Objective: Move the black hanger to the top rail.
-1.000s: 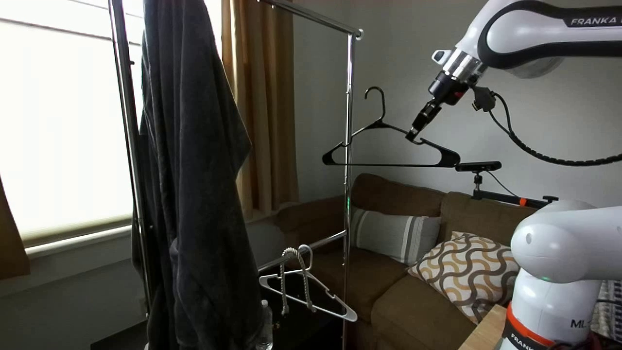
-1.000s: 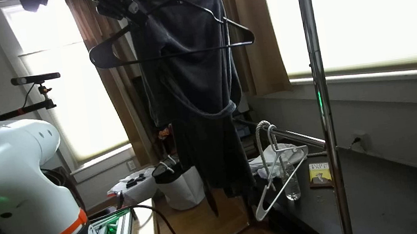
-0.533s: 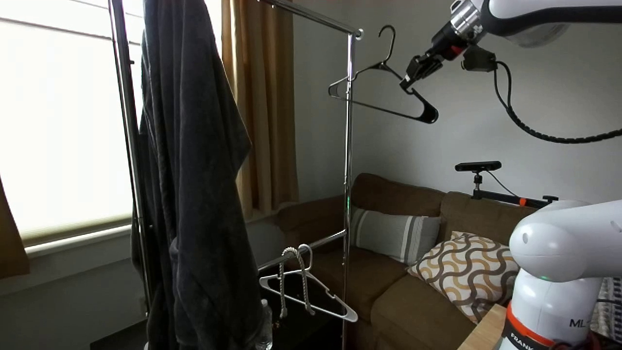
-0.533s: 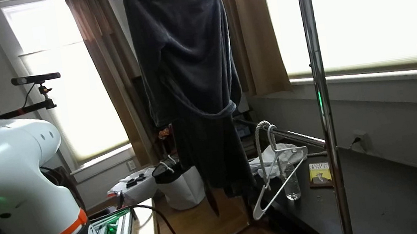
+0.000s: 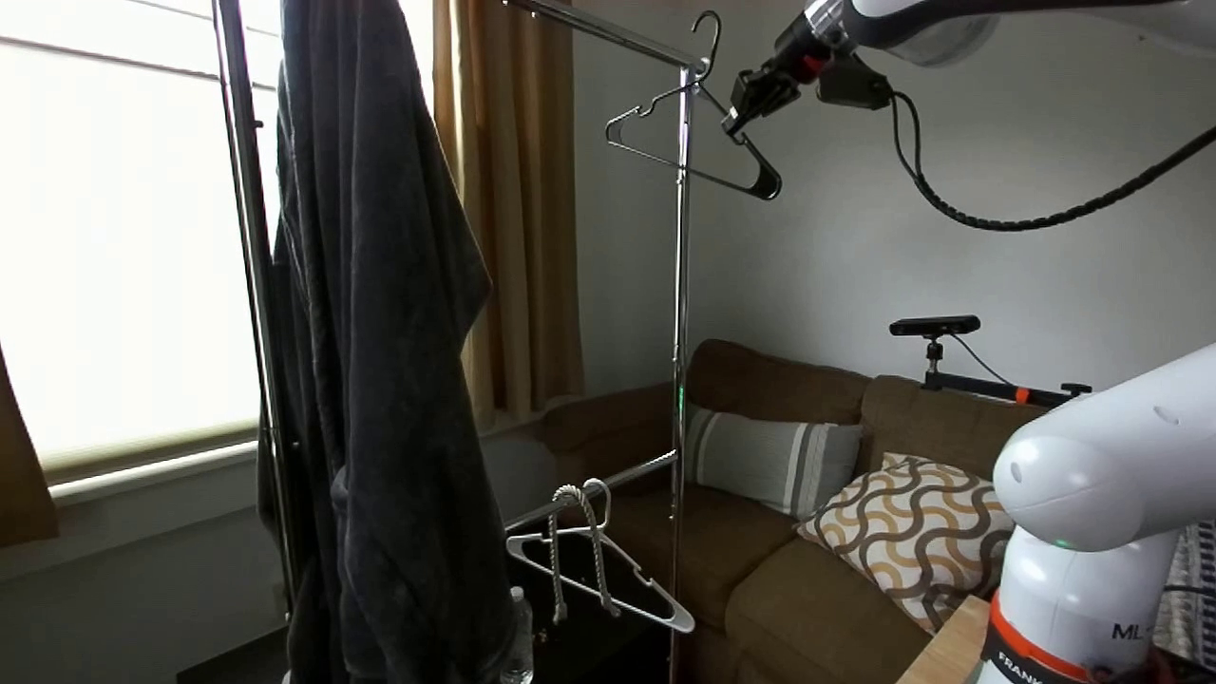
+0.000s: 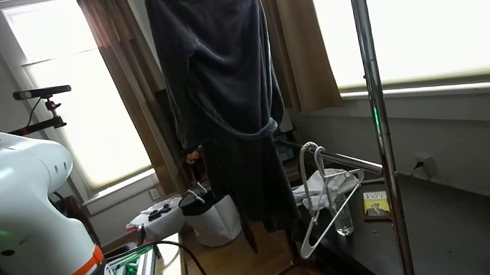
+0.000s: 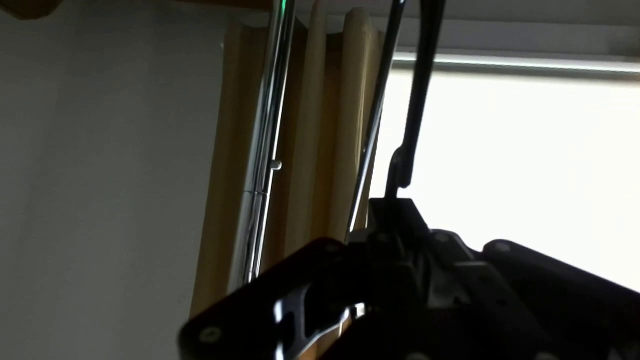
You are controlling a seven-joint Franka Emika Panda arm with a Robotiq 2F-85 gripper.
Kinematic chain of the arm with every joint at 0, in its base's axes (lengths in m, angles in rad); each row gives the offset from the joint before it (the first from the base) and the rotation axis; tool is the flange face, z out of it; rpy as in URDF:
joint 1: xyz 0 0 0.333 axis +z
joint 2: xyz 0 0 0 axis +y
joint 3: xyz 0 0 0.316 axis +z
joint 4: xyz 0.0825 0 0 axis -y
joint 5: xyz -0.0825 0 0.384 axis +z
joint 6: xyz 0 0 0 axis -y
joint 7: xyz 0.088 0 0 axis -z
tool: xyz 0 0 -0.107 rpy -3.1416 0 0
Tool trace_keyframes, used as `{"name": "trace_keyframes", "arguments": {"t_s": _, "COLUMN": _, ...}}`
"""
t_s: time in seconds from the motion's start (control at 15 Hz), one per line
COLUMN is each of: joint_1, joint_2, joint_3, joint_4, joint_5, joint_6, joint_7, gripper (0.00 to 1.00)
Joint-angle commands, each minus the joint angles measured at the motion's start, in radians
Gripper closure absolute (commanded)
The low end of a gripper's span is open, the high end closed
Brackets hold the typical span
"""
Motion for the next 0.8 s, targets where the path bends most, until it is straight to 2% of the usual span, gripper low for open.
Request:
{"name": "trace_keyframes", "arguments": {"t_s": 0.0, "joint_1": 0.029, "joint_2": 0.022, "joint_3": -0.024, "joint_4": 0.018, "joint_5": -0.008, "joint_6": -0.001, "joint_7": 0.017, "gripper": 0.98}}
{"name": "trace_keyframes", "arguments": {"t_s": 0.13, "joint_1": 0.048, "joint_2": 0.052, "joint_3": -0.051, "joint_4": 0.050, "joint_5": 0.017, "joint_6": -0.010, "joint_7": 0.011, "gripper": 0.98}}
{"name": "trace_keyframes", "arguments": {"t_s": 0.47, "joint_1": 0.072, "joint_2": 0.154, "joint_3": -0.054, "joint_4": 0.172, "joint_5": 0.034, "joint_6": -0.033, "joint_7": 0.033, "gripper": 0.98}}
{"name": "trace_keyframes", "arguments": {"t_s": 0.73, "joint_1": 0.100, "joint_2": 0.269, "joint_3": -0.059, "joint_4": 0.325, "joint_5": 0.047, "joint_6": -0.075, "joint_7": 0.033, "gripper": 0.98}}
